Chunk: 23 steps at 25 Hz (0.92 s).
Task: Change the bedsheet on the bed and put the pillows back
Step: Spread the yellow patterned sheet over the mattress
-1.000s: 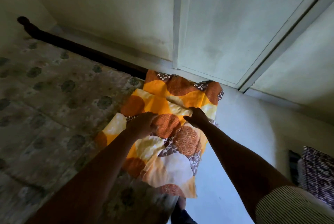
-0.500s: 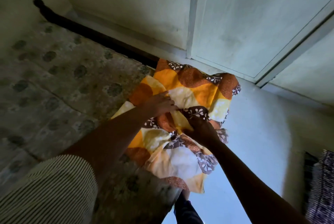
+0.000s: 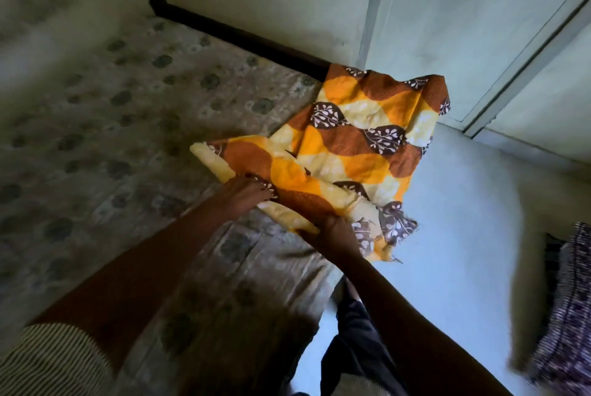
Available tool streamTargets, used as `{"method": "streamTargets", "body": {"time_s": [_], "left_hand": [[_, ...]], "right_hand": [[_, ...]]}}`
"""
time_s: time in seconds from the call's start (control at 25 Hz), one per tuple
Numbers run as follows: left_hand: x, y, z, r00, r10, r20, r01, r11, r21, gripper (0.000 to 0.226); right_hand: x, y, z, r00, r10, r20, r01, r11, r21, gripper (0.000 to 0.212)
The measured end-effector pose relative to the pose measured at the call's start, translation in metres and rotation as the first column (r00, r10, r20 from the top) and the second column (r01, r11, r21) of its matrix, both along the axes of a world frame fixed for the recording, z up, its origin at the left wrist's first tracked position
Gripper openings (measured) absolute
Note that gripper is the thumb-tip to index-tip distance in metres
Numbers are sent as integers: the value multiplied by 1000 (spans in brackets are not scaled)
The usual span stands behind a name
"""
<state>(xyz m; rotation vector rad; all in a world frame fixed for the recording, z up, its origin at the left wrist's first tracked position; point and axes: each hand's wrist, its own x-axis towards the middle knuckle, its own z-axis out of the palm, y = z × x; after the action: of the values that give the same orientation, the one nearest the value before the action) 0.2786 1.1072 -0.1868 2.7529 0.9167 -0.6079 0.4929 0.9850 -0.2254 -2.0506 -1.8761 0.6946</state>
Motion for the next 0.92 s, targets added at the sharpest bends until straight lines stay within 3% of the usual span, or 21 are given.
{"method": "streamTargets", "body": {"time_s": [0.04,0.12,0.24,0.28,0.36,0.44,0.56,0.76,0.84,0.92], "left_hand": [[-28,-23,-11,1000,20,9,-21,989,145,37],[-73,-90,-17,992,36,124,-52,991,122,36],[-104,-164,-6,944,206,259,-173,974,-145,34],[-105,-173,-10,952,233,200,-194,961,-196,31],[-103,-178,-29,938,269,218,-215,946,-241,31],[-91,-174,-41,927,319,195,-277,937,-213,37],[-42,-160,-27,890,364,275,-326,929,-173,37],[11,-112,-40,942,287,175,-265,954,-140,39],[22,-101,-42,937,284,203,-261,956,-130,38],[30,-93,-43,909,284,305,-258,958,-124,37]], "right_hand": [[-20,-19,0,998,56,20,-54,993,-107,54],[-57,-61,-4,976,202,-82,-211,970,-120,63],[-95,-125,-15,922,266,-281,-335,912,-236,67],[-97,-130,-19,936,241,-256,-308,914,-264,61],[-93,-134,-19,958,182,-224,-240,933,-267,48],[-80,-126,-12,971,93,-219,-144,962,-233,39],[-44,-97,-11,984,-14,-178,-26,975,-222,35],[9,-26,-42,977,-196,-83,165,942,-291,53],[23,-2,-60,933,-334,-131,262,885,-385,66],[28,7,-74,918,-390,-74,318,833,-453,73]]}}
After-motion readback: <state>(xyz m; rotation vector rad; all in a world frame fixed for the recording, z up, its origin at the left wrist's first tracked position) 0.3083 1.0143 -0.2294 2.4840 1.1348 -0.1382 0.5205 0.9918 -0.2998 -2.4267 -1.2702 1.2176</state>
